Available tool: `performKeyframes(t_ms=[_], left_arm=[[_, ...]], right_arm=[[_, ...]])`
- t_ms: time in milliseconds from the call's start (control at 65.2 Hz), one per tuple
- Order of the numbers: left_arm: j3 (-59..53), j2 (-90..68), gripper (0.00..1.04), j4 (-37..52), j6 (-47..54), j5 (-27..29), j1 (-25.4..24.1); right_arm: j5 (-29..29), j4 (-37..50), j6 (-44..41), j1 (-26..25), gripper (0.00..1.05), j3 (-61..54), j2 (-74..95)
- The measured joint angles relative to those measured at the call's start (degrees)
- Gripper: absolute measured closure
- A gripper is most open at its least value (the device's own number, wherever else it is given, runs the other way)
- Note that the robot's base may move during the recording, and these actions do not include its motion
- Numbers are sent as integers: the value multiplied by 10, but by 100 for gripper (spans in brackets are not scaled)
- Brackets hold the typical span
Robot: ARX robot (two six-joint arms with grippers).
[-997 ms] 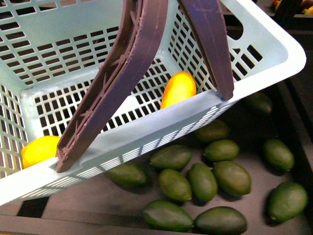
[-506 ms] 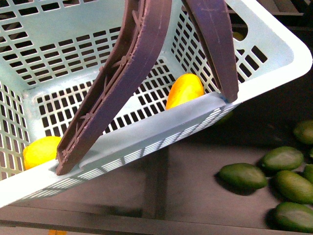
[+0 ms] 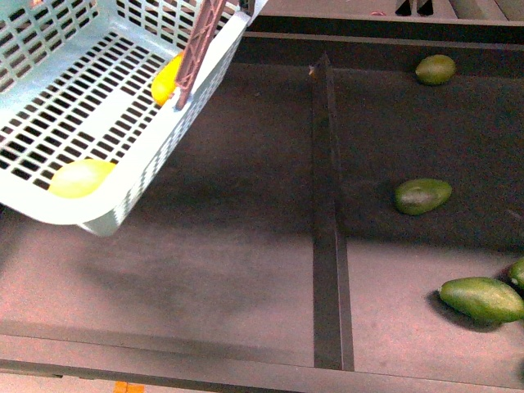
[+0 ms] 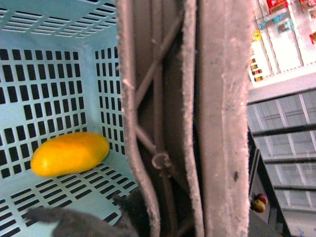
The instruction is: Pick lemon and mango into basket
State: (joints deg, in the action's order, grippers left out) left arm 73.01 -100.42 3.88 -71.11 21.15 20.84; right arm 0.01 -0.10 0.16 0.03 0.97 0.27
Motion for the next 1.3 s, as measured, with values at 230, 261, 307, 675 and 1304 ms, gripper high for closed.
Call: performKeyframes(t_ms=[230, 261, 307, 675, 1304], left_arm=[[168, -184, 91, -23, -123, -23, -32], [188, -205, 91, -29, -130, -26, -33], [222, -237, 91, -42, -140, -29, -34], [326, -340, 91, -172, -223, -29, -40], [-124, -53, 27, 211, 149, -74, -64]], right_arm=[[0, 0, 0, 0, 9, 0, 0], [0, 0, 0, 0, 9, 0, 0], [0, 0, 0, 0, 9, 0, 0], [0, 0, 0, 0, 9, 0, 0], [0, 0, 0, 0, 9, 0, 0]])
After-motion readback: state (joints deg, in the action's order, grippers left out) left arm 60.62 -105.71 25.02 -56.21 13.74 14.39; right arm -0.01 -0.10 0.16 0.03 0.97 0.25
